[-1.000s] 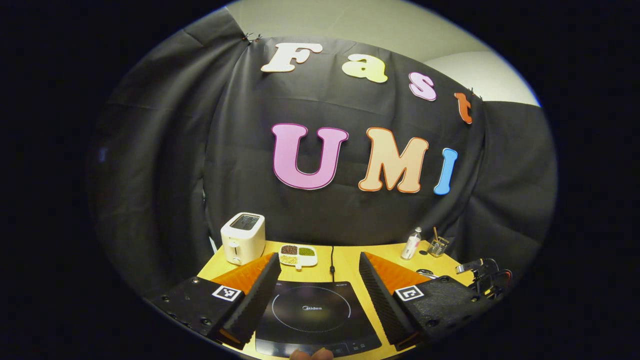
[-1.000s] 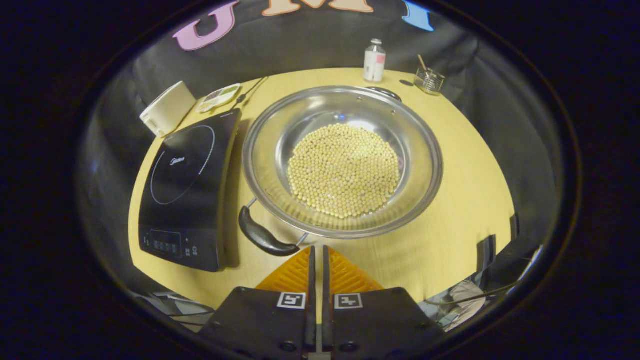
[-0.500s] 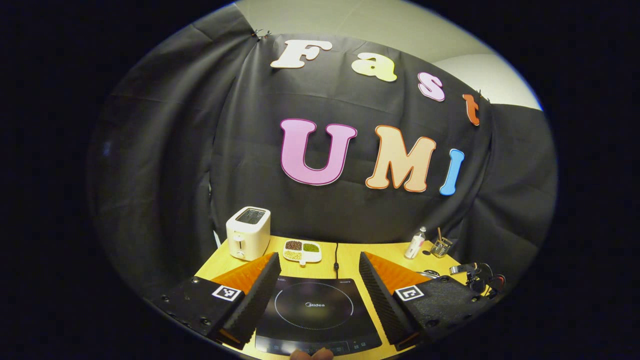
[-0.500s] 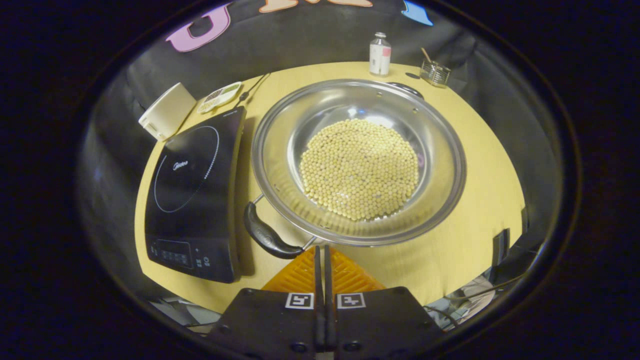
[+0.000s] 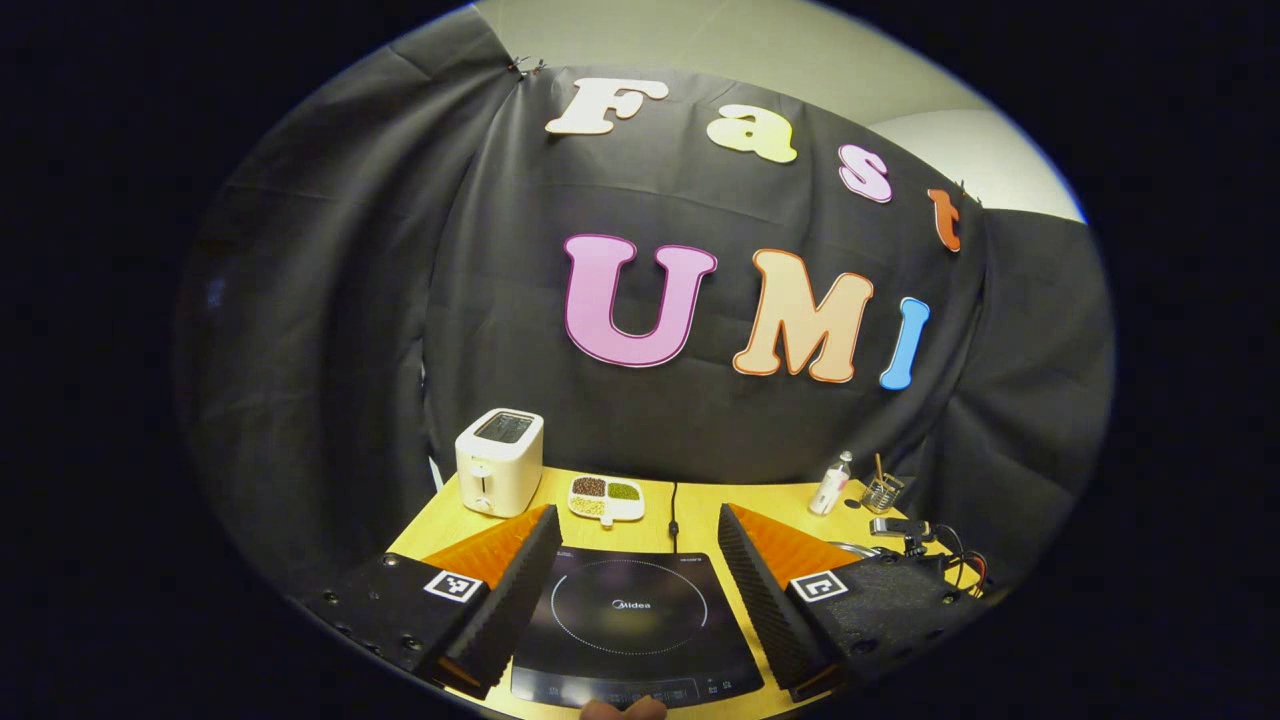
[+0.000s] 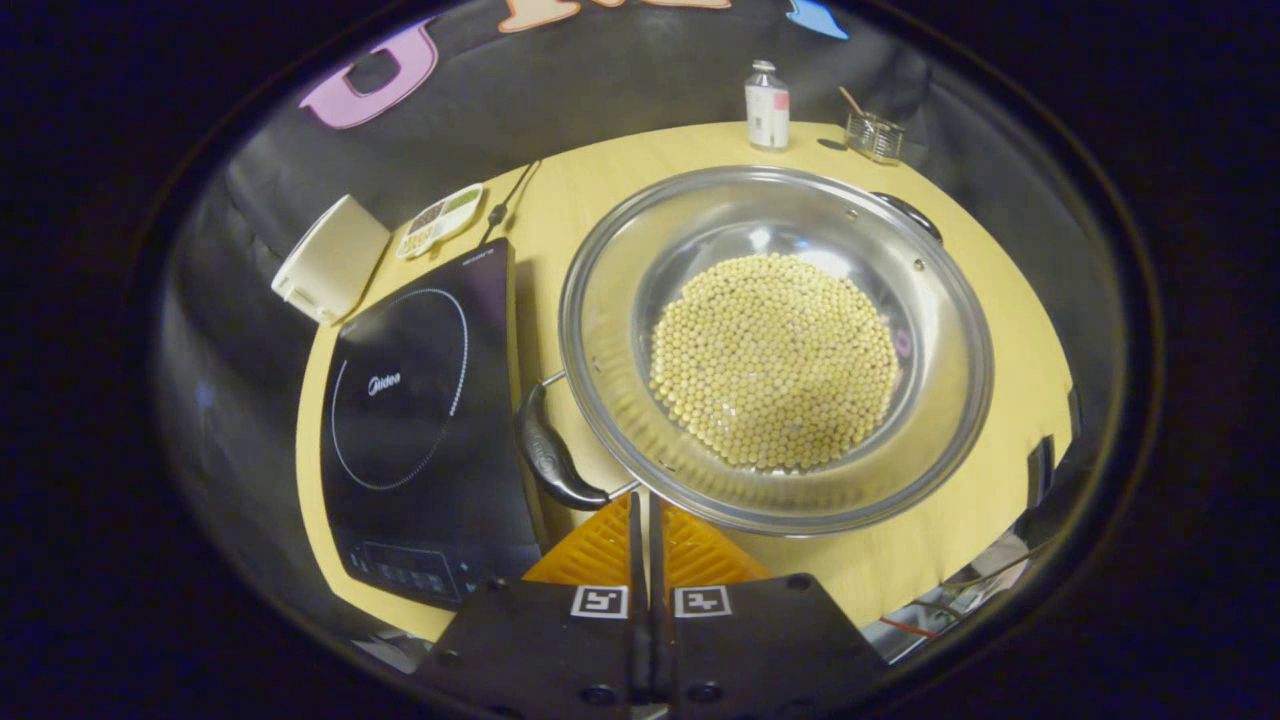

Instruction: First push the handle of the pot to place it horizontally, then grasp the pot with both hands and set it on the induction cooktop.

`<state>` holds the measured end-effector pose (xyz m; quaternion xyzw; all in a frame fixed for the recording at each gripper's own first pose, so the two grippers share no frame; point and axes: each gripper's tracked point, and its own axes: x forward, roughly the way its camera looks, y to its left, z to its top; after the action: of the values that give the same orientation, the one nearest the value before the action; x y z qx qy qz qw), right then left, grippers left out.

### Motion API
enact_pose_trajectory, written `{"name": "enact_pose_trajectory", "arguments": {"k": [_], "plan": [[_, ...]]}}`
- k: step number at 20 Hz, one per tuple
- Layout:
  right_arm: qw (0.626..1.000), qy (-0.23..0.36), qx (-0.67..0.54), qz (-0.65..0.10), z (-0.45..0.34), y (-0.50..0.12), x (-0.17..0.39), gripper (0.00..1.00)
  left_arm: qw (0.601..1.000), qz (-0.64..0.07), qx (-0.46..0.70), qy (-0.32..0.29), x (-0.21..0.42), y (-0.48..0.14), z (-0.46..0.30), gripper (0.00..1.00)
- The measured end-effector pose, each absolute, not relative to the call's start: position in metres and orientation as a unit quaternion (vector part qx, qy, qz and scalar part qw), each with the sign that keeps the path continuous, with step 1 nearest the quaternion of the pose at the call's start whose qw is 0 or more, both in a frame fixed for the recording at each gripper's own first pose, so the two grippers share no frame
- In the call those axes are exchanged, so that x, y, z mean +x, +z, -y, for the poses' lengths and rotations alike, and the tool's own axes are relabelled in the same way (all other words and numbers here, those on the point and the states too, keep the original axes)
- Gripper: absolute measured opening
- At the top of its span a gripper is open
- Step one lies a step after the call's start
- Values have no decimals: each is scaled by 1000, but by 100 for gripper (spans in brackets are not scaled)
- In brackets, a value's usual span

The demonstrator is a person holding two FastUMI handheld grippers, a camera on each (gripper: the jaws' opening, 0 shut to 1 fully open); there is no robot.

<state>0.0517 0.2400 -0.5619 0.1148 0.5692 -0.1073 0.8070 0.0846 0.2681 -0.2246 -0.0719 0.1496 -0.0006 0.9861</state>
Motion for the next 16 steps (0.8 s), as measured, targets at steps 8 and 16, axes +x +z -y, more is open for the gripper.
{"name": "enact_pose_trajectory", "arguments": {"k": [8,16], "plan": [[802,-144,161,-557,-256,-565,69,2,985,-155,-80,15,78,-230,-278,96],[831,-102,184,-516,-252,-531,75,0,984,-161,-82,-7,82,-234,-251,96]]}}
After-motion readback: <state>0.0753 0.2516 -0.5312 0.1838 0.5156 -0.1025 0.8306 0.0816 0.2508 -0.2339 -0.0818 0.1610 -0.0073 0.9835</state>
